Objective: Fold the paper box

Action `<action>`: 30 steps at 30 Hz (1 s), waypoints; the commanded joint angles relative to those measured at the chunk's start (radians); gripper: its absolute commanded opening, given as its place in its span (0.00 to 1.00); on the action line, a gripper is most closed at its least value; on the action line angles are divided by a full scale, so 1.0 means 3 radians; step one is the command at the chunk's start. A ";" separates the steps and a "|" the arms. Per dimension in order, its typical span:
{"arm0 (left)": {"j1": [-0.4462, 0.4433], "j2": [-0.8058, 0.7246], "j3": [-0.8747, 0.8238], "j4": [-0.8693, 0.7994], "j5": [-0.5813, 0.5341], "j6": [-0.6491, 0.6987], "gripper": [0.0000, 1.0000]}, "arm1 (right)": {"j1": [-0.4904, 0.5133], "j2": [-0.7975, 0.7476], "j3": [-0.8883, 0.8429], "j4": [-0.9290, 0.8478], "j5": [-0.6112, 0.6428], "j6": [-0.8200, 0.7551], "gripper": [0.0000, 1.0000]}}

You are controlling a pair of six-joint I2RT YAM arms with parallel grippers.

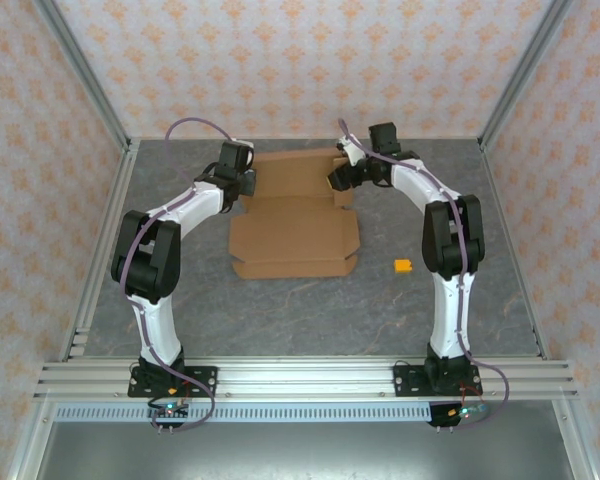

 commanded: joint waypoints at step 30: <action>-0.0037 0.0040 0.0077 -0.0176 -0.0053 0.0077 0.00 | 0.0037 -0.0247 -0.0183 0.0106 -0.0076 0.0591 0.99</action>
